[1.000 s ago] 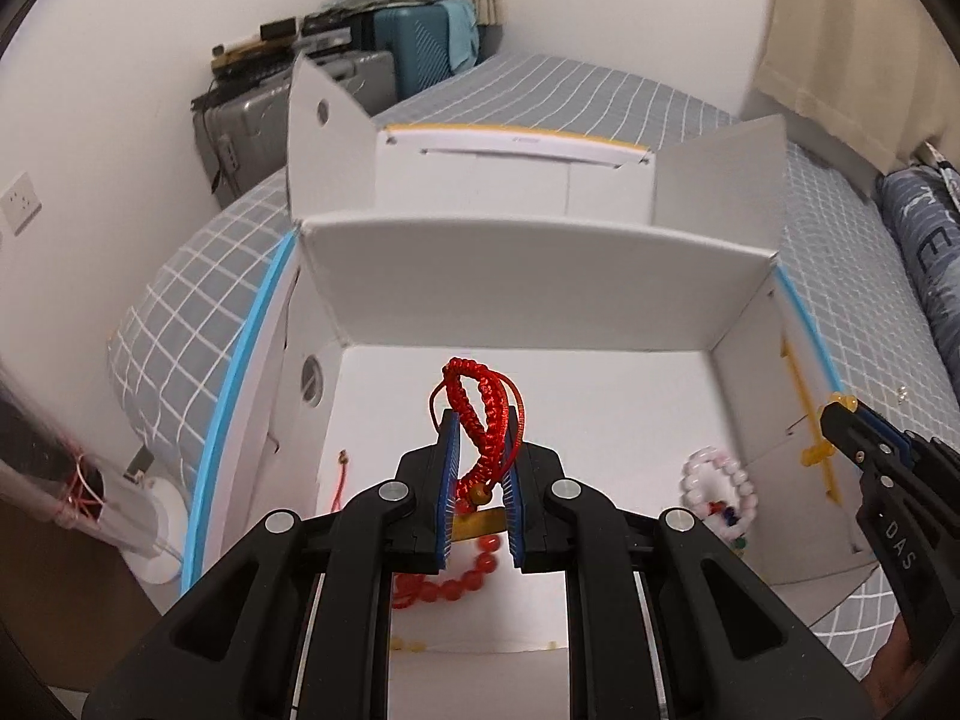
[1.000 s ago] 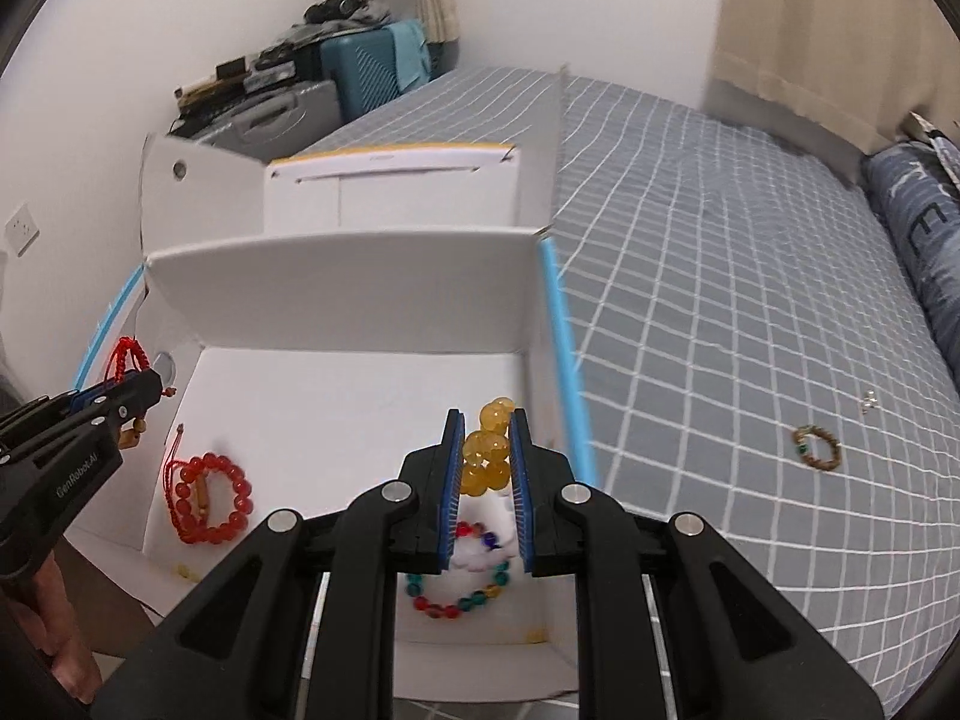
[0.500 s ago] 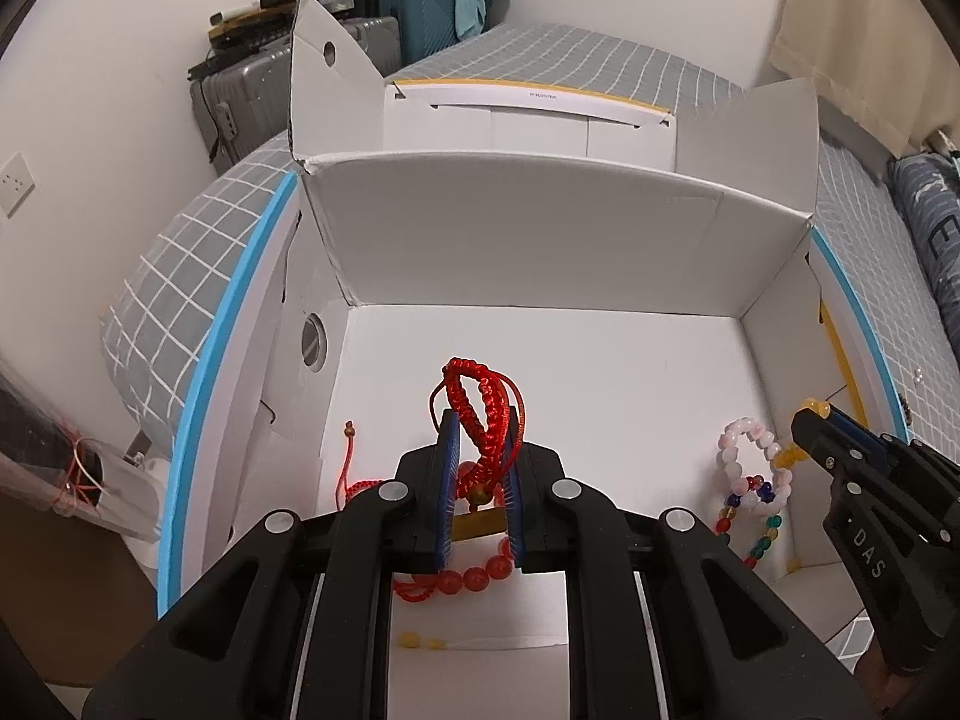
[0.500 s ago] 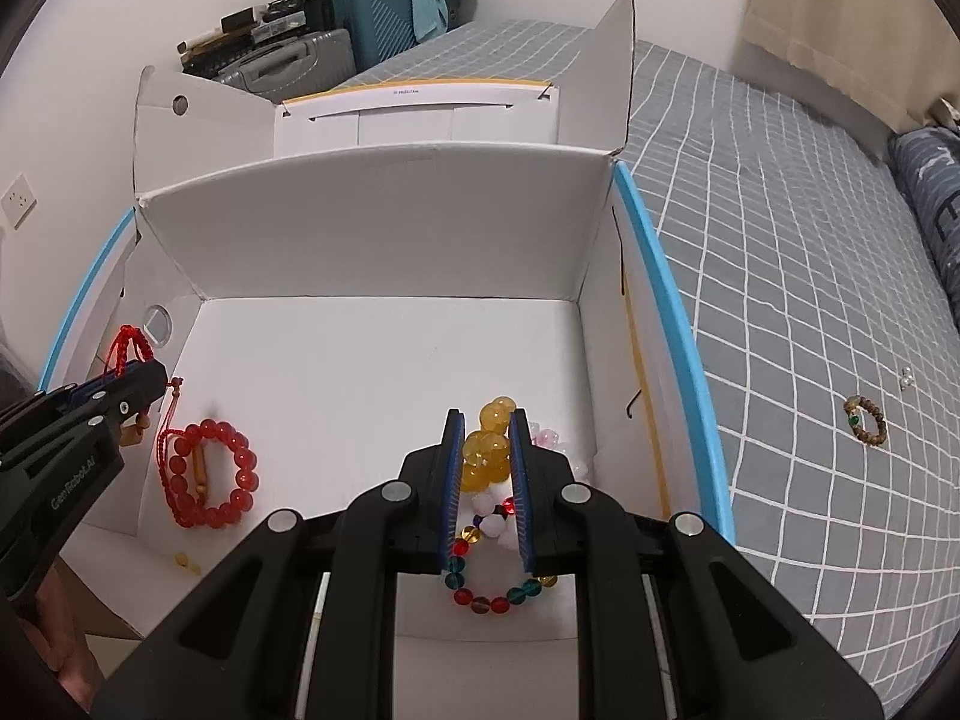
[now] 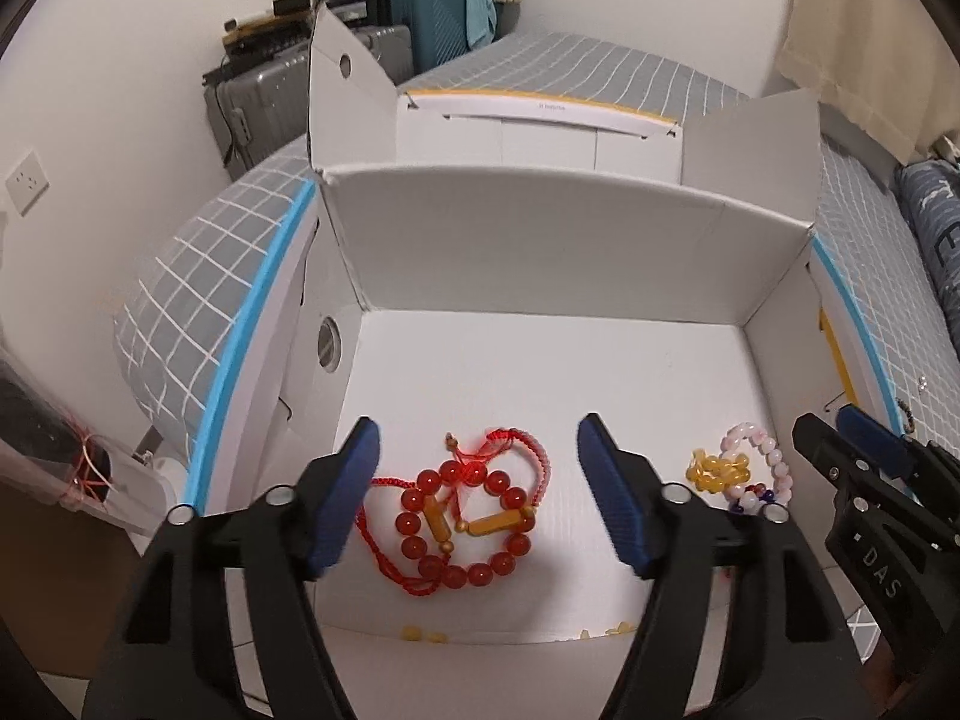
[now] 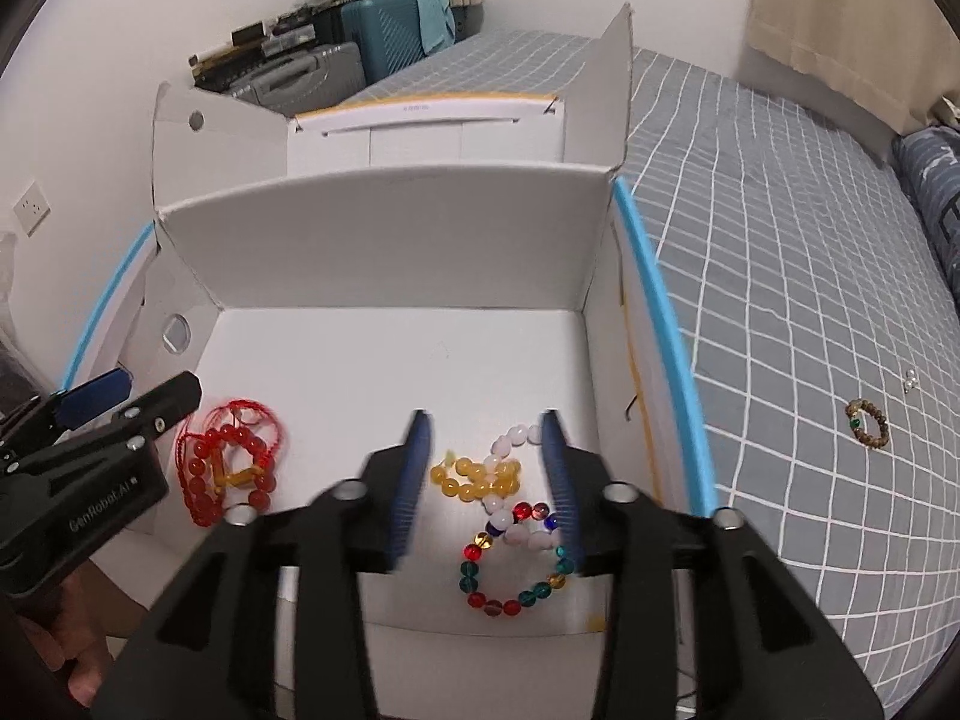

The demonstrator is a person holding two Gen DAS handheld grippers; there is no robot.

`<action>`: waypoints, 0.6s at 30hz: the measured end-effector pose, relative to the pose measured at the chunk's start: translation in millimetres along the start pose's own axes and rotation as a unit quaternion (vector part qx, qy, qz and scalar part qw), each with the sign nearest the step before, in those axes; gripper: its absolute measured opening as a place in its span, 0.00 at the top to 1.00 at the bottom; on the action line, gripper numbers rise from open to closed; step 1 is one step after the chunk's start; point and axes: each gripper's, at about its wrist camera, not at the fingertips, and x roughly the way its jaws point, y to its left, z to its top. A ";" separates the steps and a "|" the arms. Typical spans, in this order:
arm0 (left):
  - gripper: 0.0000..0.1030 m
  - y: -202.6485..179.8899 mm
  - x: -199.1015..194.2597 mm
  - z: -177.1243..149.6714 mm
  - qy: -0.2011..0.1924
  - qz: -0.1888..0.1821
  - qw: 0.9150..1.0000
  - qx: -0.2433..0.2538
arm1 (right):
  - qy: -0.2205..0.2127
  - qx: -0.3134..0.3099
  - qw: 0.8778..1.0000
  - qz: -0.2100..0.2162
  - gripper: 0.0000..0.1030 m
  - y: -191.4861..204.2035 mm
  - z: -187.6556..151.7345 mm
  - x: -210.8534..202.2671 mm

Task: Organize jewelry
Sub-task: 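Open both tools to drop the bracelets into the box, then move both tools back over the pearl earrings and wooden bead bracelet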

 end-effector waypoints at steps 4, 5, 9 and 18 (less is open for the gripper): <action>0.11 -6.2 -10.3 1.4 -0.014 -0.002 1.000 0.002 | -0.014 0.001 1.000 -0.009 0.34 -10.0 3.3 -13.3; 0.08 -8.8 -12.9 1.4 -0.018 -0.005 1.000 0.005 | -0.016 0.004 1.000 -0.013 0.32 -14.8 4.4 -16.5; 0.06 -23.2 -20.2 3.3 -0.025 -0.017 0.999 0.015 | -0.032 0.018 0.999 -0.027 0.18 -37.9 8.5 -30.5; 0.06 -83.6 -26.4 6.8 -0.029 -0.037 0.998 0.041 | -0.057 0.048 0.996 -0.050 0.07 -109.9 11.4 -59.8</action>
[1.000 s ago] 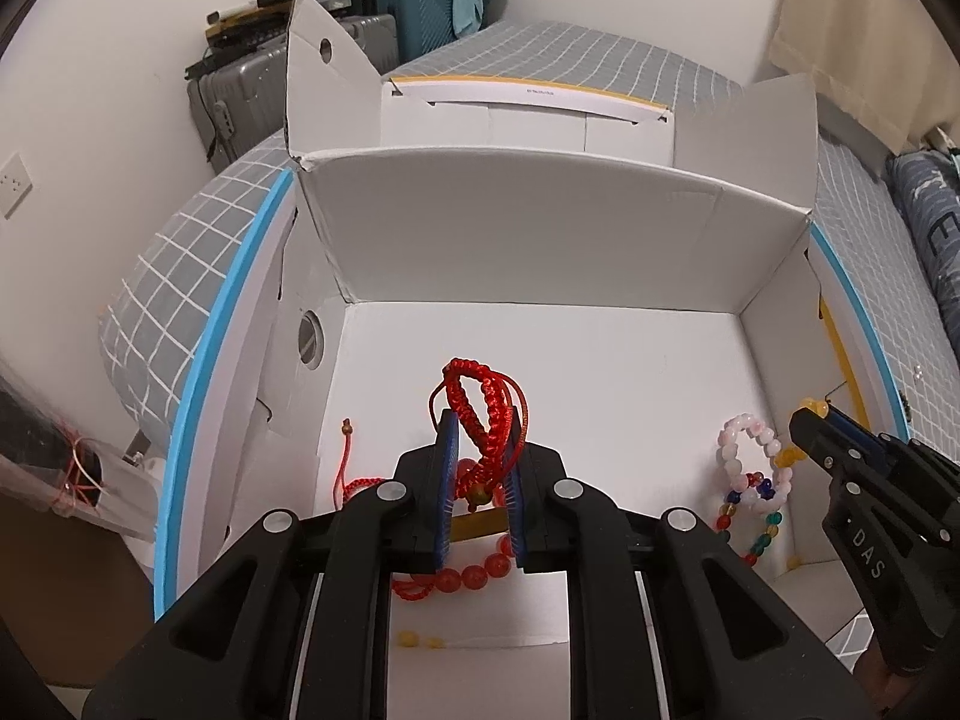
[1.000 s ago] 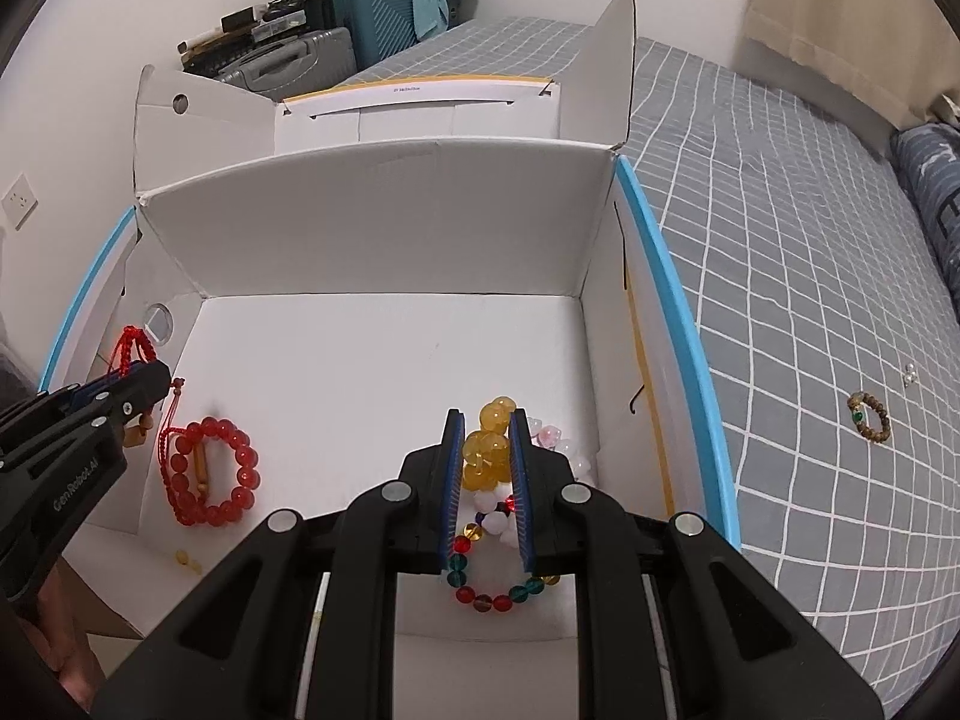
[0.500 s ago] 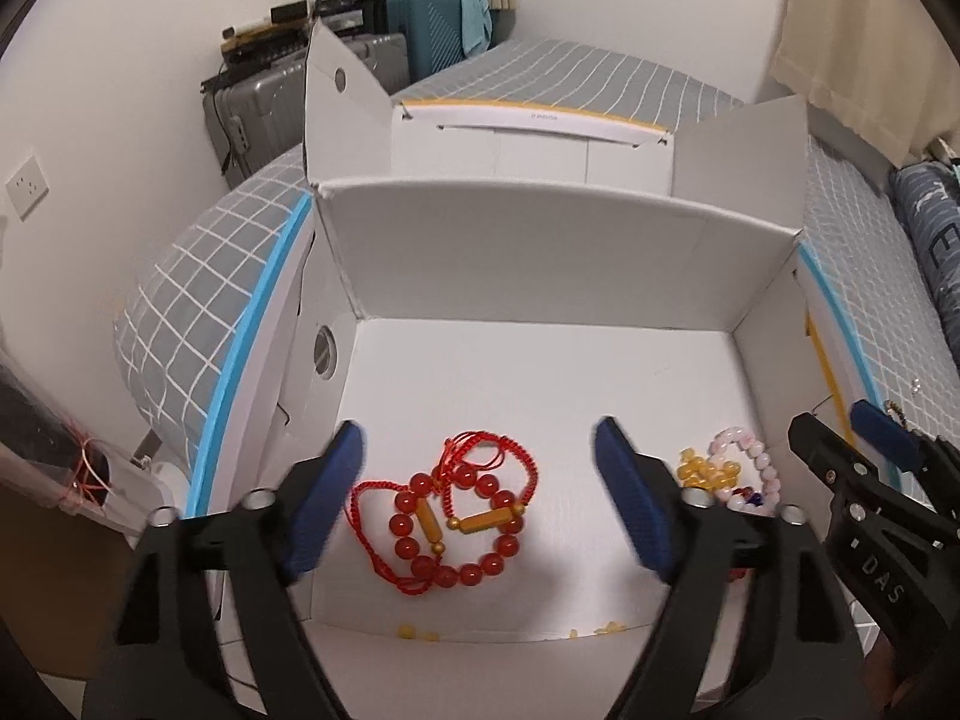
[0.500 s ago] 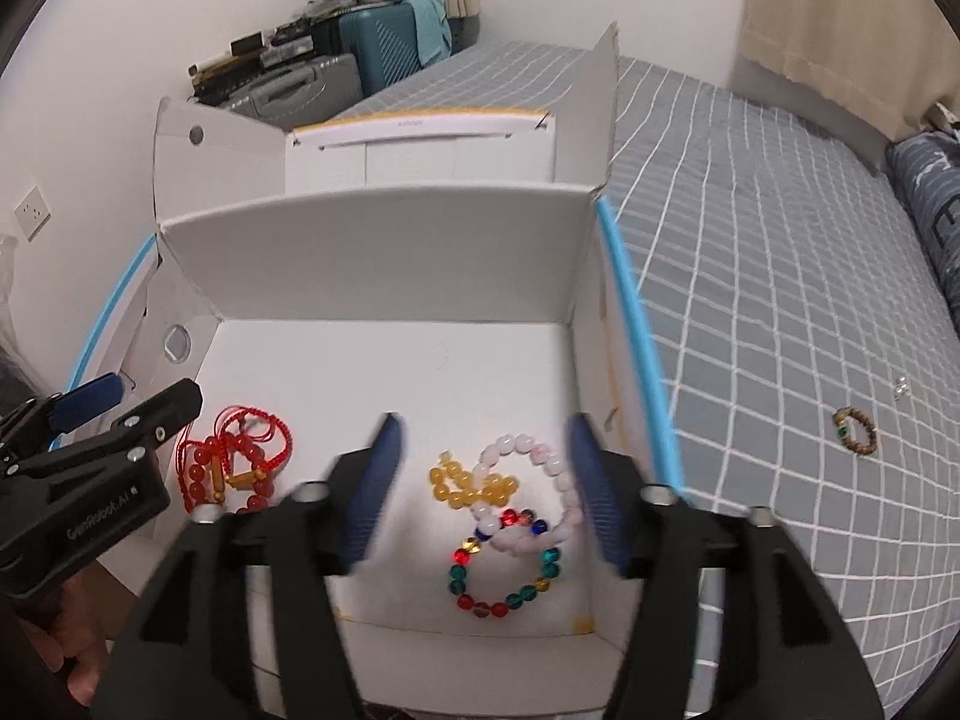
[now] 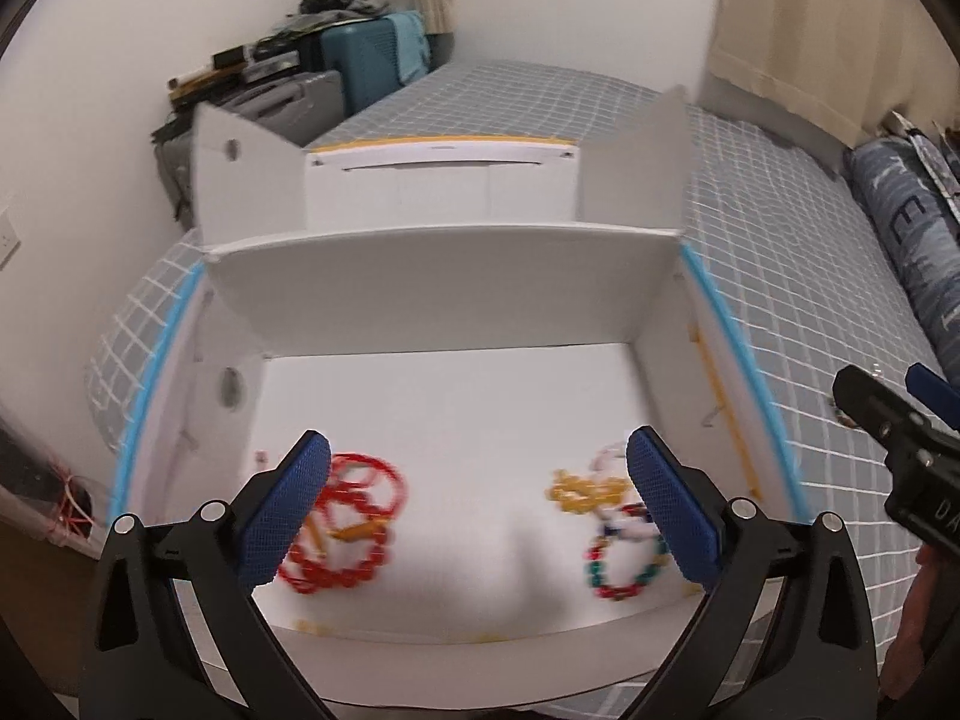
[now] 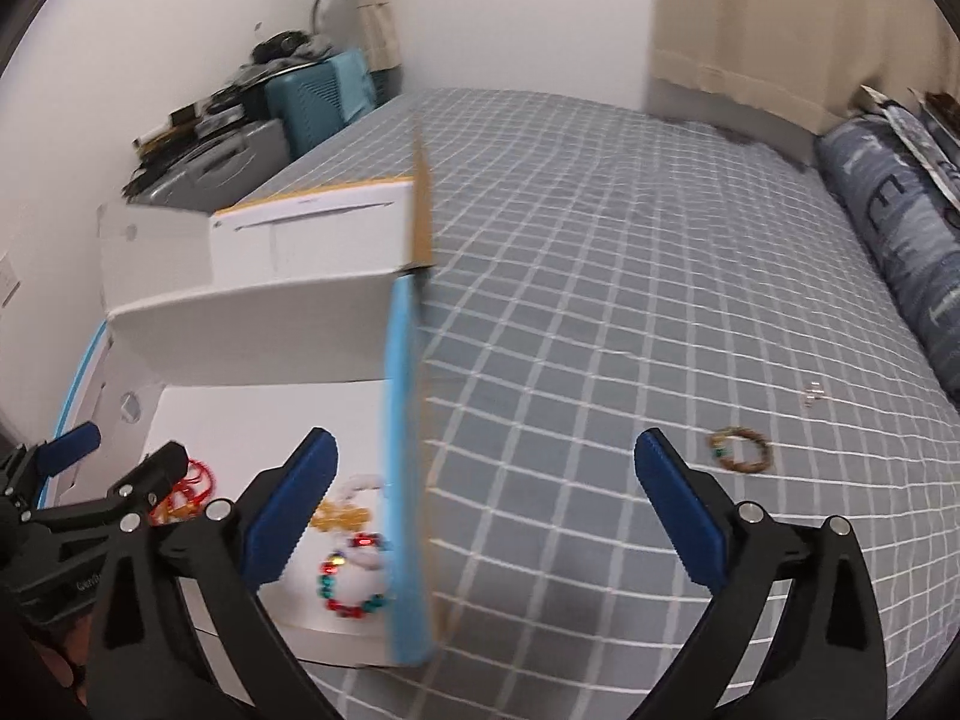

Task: Organize jewelry
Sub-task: 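Move both tools back over the pearl earrings and wooden bead bracelet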

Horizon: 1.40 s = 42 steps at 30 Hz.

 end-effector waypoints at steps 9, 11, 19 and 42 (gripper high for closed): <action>0.06 -91.5 8.4 11.0 0.001 -0.037 0.998 0.040 | -0.002 0.039 0.998 -0.044 0.07 -100.8 4.6 1.9; 0.06 -112.3 11.6 13.5 0.002 -0.048 0.998 0.048 | -0.002 0.044 0.998 -0.053 0.07 -119.6 5.9 4.4; 0.06 -197.2 40.0 18.4 0.015 -0.086 0.993 0.077 | 0.001 0.057 0.993 -0.105 0.07 -201.9 10.9 27.8; 0.06 -336.5 172.1 -10.0 0.089 -0.119 0.980 0.131 | 0.082 0.116 0.983 -0.114 0.21 -350.7 4.1 158.3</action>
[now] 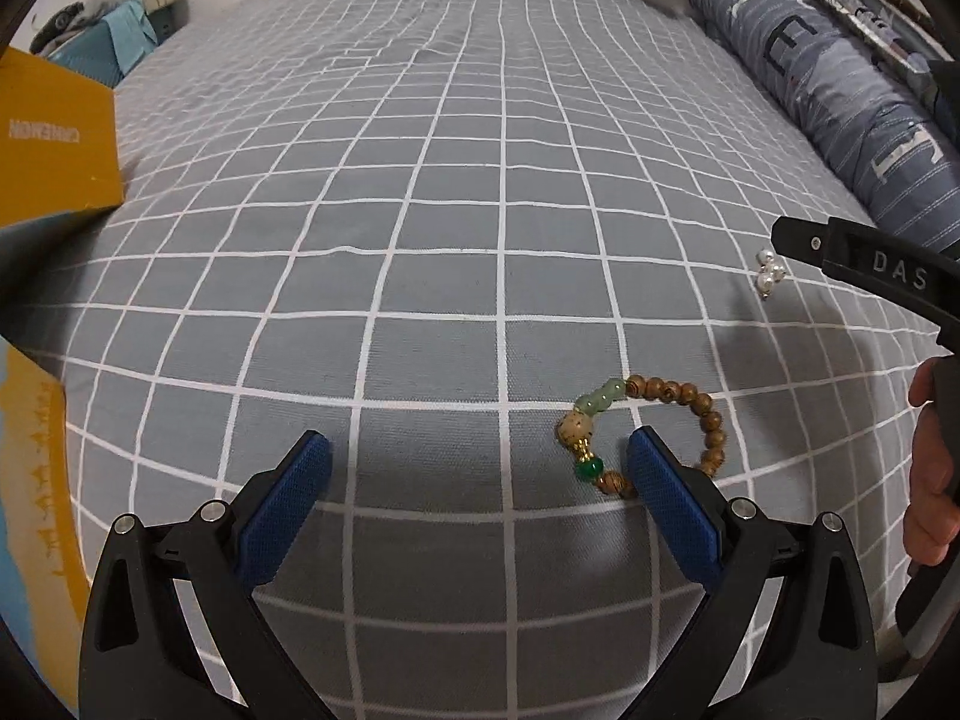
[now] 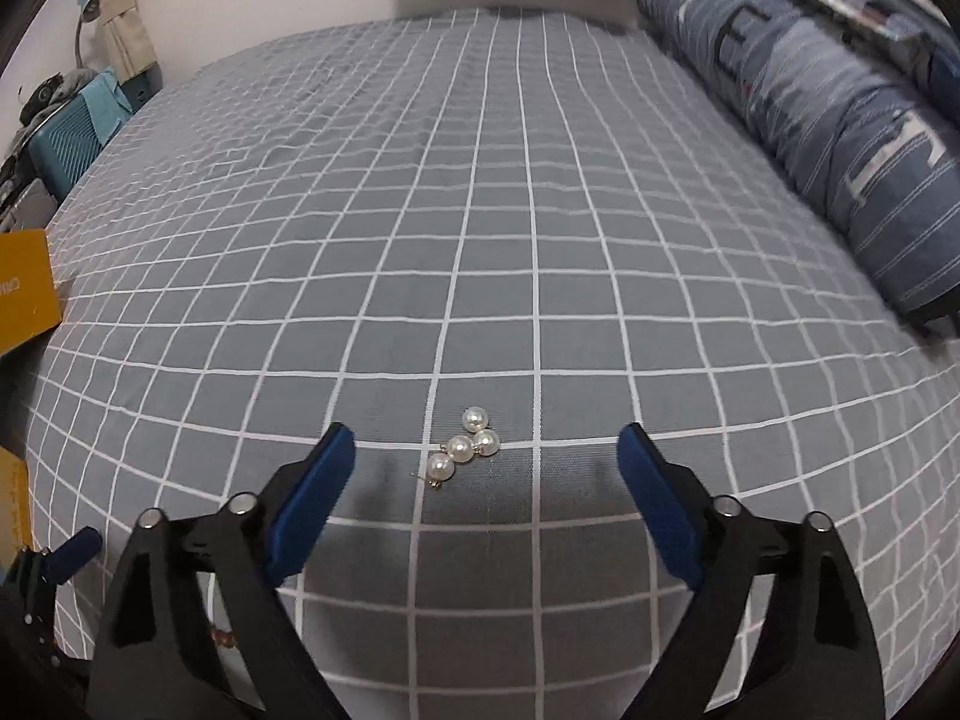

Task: Organize jewelry
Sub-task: 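Move both tools back over the pearl earrings and wooden bead bracelet, then grasp the pearl earrings with the right tool while the left tool grasps the wooden bead bracelet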

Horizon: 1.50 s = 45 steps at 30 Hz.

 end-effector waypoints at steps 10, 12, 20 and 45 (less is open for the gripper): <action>0.38 -1.8 2.0 -1.8 -0.006 0.007 1.000 0.008 | 0.033 -0.005 0.999 0.015 0.54 4.4 -2.5 26.3; 0.47 0.4 0.5 -1.5 -0.006 0.001 1.000 0.005 | 0.035 -0.004 0.999 0.018 0.60 3.6 -2.4 26.3; 0.90 4.1 -5.3 -2.4 -0.003 -0.010 1.000 -0.001 | 0.037 -0.003 0.999 0.018 0.79 3.5 -3.4 27.6; 0.90 5.3 -42.3 2.7 -0.032 -0.030 0.999 0.001 | 0.019 0.009 1.000 0.013 0.89 2.6 -7.0 4.7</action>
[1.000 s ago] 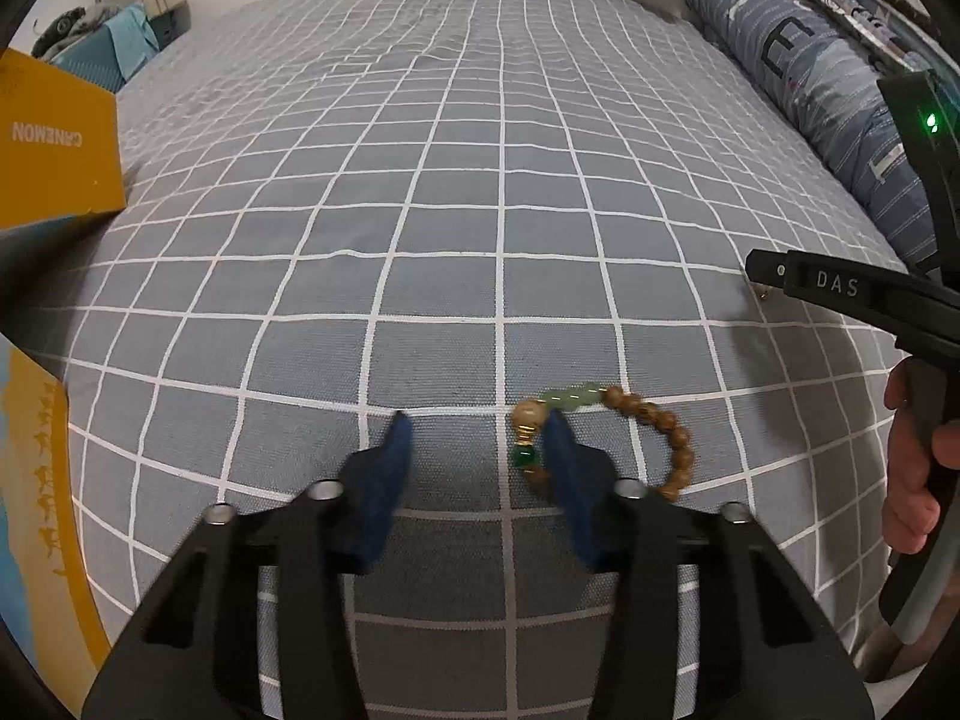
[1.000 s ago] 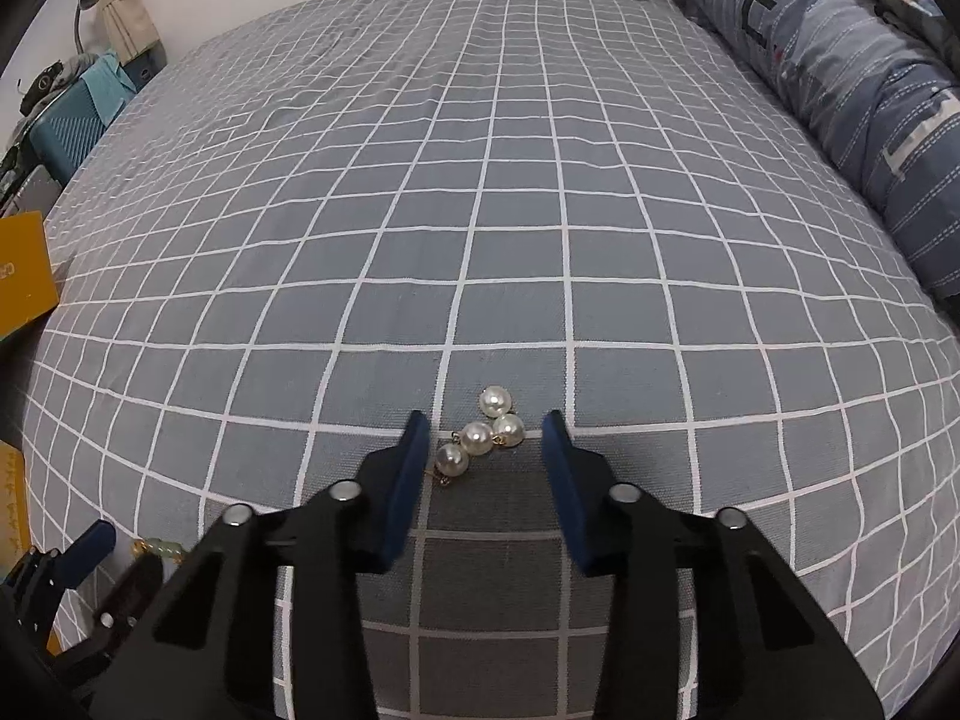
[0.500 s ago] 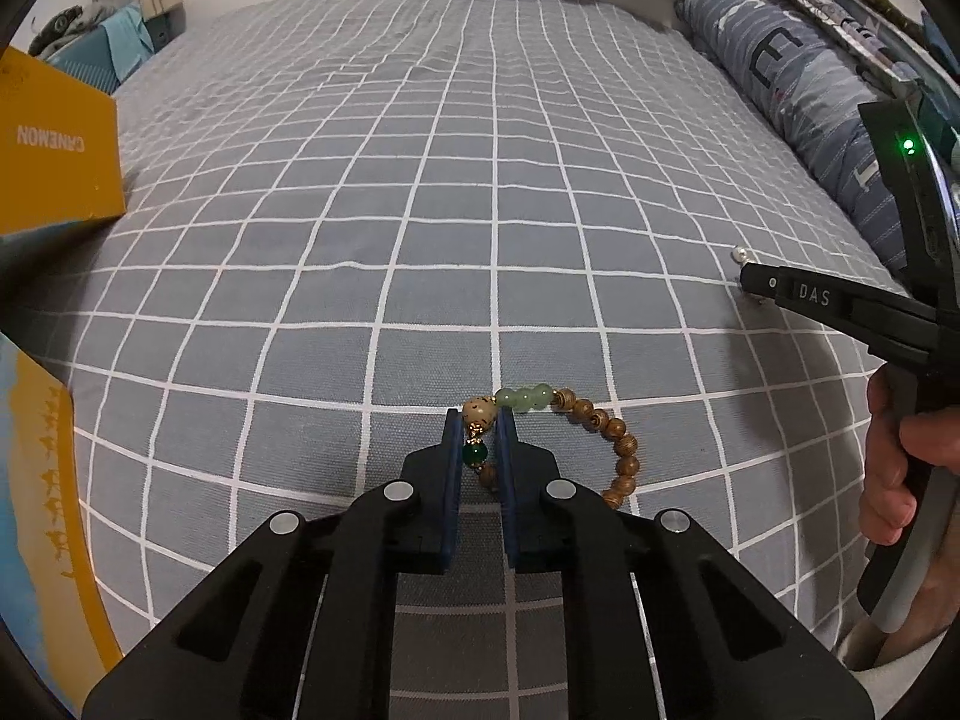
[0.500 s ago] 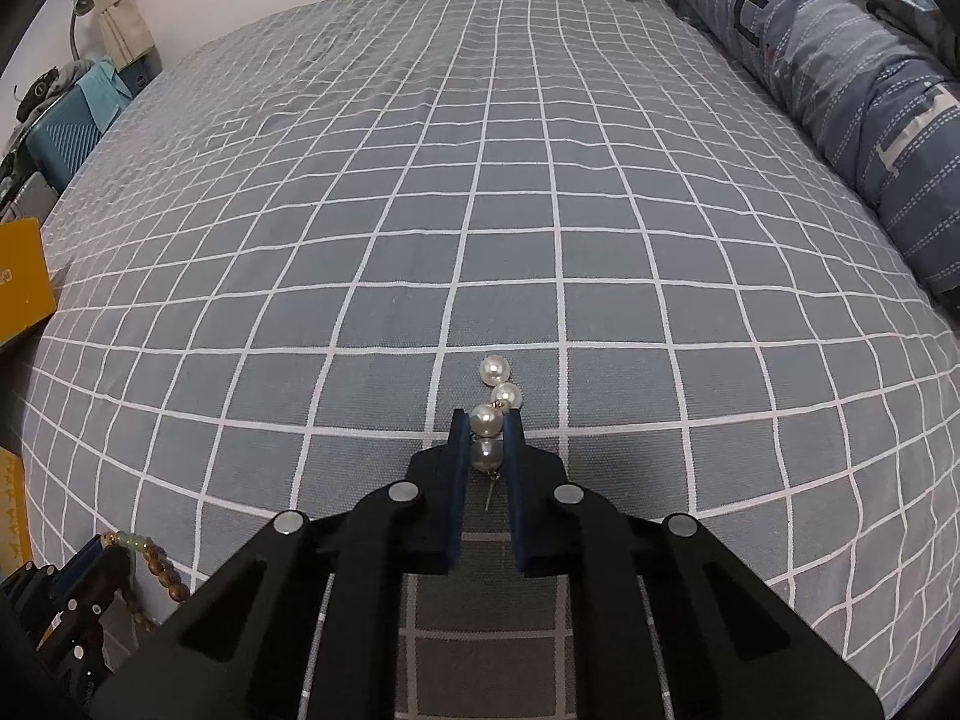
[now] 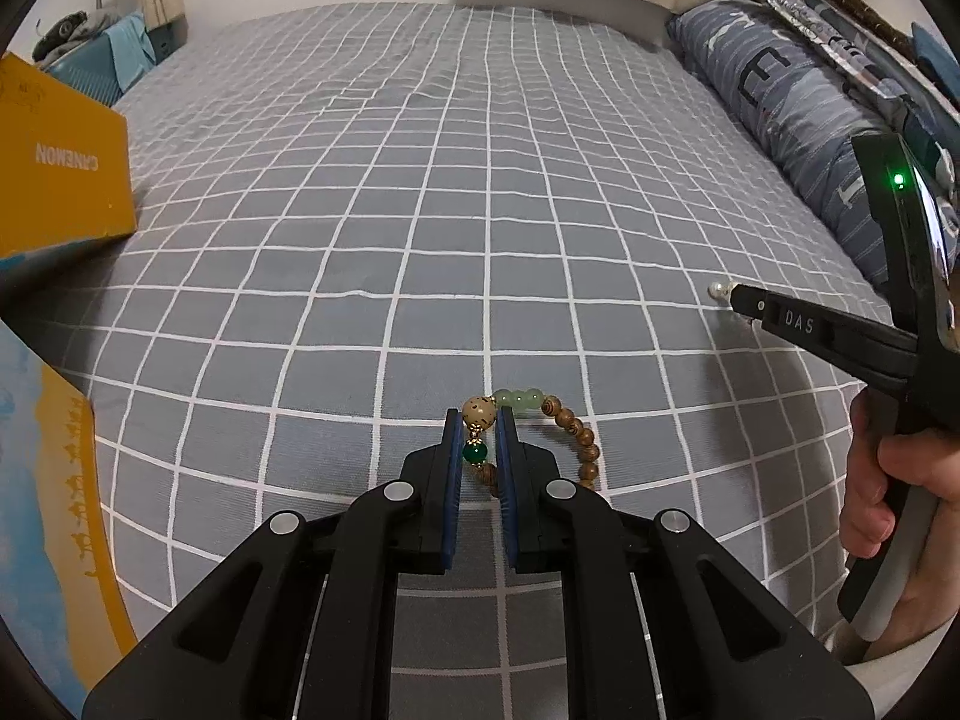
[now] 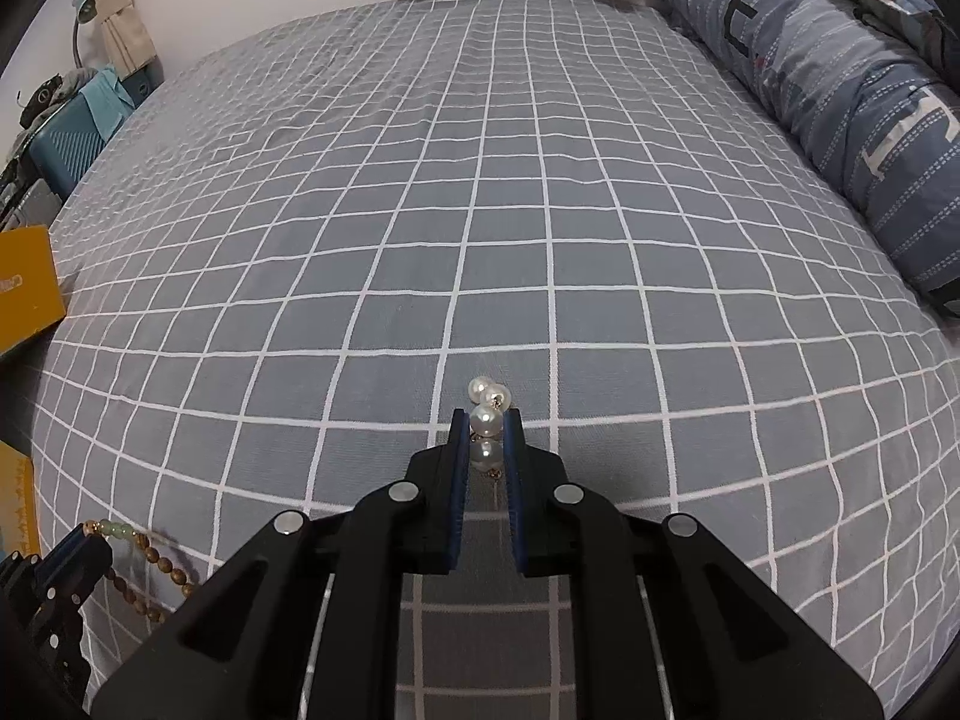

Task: Organize jewelry
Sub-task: 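Grasp the pearl earrings with the right tool while the left tool grasps the wooden bead bracelet, then lift both items and carry them over the white box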

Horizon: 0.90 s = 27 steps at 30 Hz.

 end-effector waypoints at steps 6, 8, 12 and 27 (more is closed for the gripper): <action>0.90 -3.5 -17.1 2.5 -0.008 -0.011 1.000 0.004 | -0.009 -0.005 1.000 0.000 0.89 3.7 -1.7 -17.8; 0.90 -4.0 -24.6 3.5 -0.015 -0.010 1.000 0.006 | -0.013 -0.003 1.000 0.002 0.89 3.6 -2.0 -24.7; 0.90 -3.9 -40.7 5.2 -0.025 -0.012 1.000 0.009 | -0.023 -0.004 1.000 -0.001 0.89 5.6 -3.4 -43.7; 0.90 25.3 -110.9 -5.7 -0.049 0.001 0.999 0.000 | -0.055 -0.007 0.998 0.021 0.89 42.3 -28.4 -123.0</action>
